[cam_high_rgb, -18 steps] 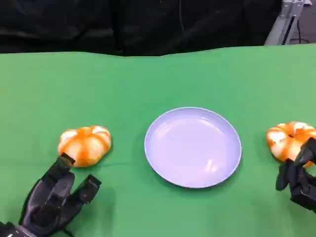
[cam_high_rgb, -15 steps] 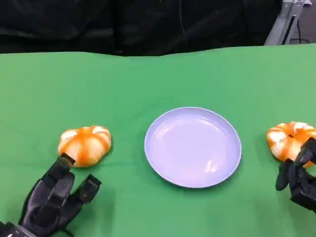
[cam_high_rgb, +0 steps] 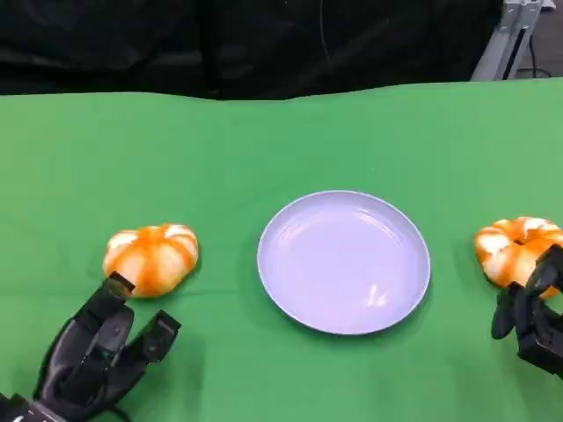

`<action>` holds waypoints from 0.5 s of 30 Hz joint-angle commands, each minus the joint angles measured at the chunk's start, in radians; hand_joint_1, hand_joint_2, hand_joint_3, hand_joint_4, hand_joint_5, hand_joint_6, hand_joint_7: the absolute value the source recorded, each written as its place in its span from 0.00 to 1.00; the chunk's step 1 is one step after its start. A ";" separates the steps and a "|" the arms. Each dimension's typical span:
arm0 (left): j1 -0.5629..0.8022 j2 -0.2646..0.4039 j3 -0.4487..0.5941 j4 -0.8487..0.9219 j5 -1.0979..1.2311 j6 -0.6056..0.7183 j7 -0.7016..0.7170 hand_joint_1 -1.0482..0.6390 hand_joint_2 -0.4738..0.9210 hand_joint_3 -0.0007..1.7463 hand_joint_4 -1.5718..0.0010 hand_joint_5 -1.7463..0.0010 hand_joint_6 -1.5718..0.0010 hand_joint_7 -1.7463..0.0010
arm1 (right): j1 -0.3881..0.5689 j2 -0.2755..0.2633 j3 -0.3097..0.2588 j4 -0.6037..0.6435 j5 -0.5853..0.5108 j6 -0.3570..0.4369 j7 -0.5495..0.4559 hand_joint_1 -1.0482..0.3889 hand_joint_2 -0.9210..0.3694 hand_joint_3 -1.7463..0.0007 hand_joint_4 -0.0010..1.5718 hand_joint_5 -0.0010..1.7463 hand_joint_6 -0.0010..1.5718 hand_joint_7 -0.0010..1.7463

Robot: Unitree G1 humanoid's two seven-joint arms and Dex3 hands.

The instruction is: Grasp the bread from the table and place it into the plate.

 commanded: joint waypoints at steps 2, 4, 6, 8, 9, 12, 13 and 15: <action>-0.004 0.012 0.002 -0.013 0.012 -0.012 0.006 0.52 0.77 0.61 0.47 0.00 0.47 0.14 | -0.010 -0.013 -0.011 0.003 0.012 -0.007 0.008 0.70 0.40 0.14 0.59 1.00 0.49 0.99; -0.005 0.011 0.004 -0.010 0.013 -0.010 0.000 0.52 0.77 0.61 0.47 0.00 0.47 0.15 | -0.009 -0.014 -0.011 0.001 0.012 -0.004 0.009 0.70 0.41 0.14 0.59 1.00 0.49 0.98; -0.005 0.011 0.004 -0.011 0.018 -0.015 0.009 0.52 0.77 0.60 0.47 0.00 0.46 0.17 | -0.009 -0.014 -0.011 -0.001 0.009 -0.004 0.005 0.70 0.41 0.14 0.59 1.00 0.49 0.98; -0.001 0.008 0.004 -0.022 0.028 -0.035 0.028 0.52 0.77 0.59 0.47 0.00 0.44 0.19 | -0.008 -0.013 -0.010 -0.002 0.006 -0.007 0.002 0.70 0.41 0.14 0.59 1.00 0.49 0.98; 0.003 0.005 0.004 -0.030 0.033 -0.050 0.039 0.52 0.78 0.59 0.47 0.00 0.43 0.21 | -0.008 -0.012 -0.009 -0.002 0.004 -0.009 0.002 0.70 0.41 0.14 0.59 1.00 0.49 0.98; 0.018 -0.008 -0.002 -0.065 0.052 -0.105 0.082 0.54 0.77 0.59 0.47 0.02 0.41 0.26 | -0.008 -0.011 -0.009 -0.002 0.005 -0.010 0.002 0.70 0.40 0.14 0.59 1.00 0.49 0.98; 0.022 -0.012 -0.004 -0.075 0.056 -0.117 0.093 0.54 0.77 0.60 0.47 0.02 0.40 0.28 | -0.009 -0.011 -0.010 -0.002 0.005 -0.009 0.002 0.70 0.40 0.14 0.59 1.00 0.49 0.99; 0.038 -0.024 -0.012 -0.114 0.077 -0.163 0.130 0.54 0.76 0.60 0.47 0.03 0.39 0.30 | -0.008 -0.011 -0.009 -0.002 0.003 -0.011 0.001 0.70 0.40 0.14 0.59 1.00 0.49 0.99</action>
